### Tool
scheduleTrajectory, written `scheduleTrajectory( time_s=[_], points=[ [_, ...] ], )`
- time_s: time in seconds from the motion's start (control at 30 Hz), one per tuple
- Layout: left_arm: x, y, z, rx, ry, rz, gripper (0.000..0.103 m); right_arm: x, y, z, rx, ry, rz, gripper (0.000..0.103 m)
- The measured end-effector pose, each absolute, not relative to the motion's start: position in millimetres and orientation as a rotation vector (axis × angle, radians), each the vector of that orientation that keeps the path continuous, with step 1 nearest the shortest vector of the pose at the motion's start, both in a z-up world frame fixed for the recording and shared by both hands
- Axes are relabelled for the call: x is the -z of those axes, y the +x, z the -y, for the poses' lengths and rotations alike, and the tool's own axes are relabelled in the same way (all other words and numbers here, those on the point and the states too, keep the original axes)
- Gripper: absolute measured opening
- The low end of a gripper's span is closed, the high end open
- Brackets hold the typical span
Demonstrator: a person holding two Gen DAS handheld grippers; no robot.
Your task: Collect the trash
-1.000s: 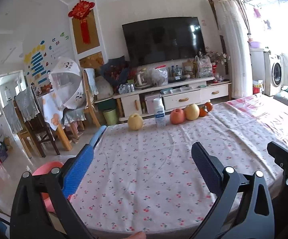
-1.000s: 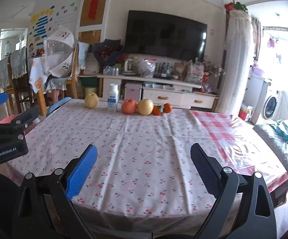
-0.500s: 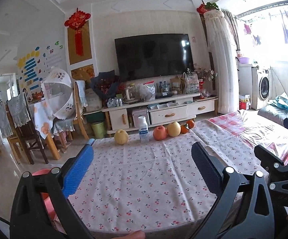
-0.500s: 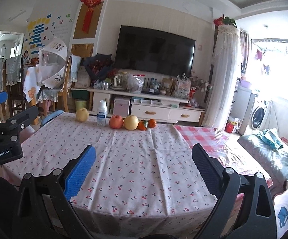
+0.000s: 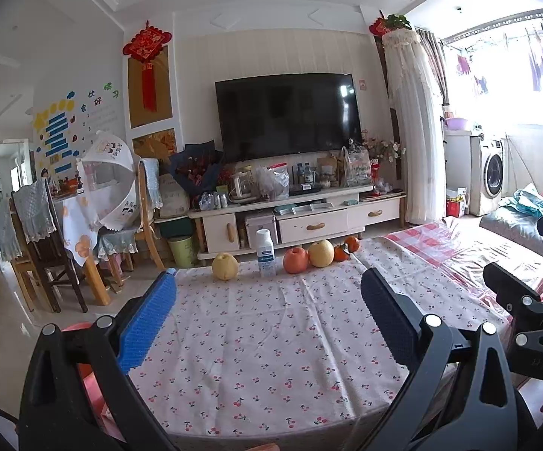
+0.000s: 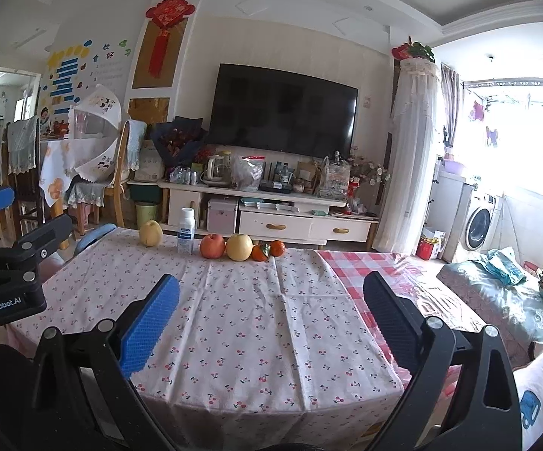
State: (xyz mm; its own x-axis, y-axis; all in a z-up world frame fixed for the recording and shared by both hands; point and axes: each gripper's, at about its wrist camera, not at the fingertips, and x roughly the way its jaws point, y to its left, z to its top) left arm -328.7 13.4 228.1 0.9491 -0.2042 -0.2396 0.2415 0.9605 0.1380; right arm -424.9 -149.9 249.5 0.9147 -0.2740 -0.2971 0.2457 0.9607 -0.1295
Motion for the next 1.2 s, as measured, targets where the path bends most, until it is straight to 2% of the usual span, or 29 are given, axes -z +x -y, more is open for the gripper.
scheduleTrajectory(
  time_s=[1.2],
  points=[
    [-225.5, -322.0, -26.3, 0.201, 0.168, -0.238, 0.099, -229.7, -406.6, 140.3, 0.244, -0.101, -0.368, 0.097]
  ],
)
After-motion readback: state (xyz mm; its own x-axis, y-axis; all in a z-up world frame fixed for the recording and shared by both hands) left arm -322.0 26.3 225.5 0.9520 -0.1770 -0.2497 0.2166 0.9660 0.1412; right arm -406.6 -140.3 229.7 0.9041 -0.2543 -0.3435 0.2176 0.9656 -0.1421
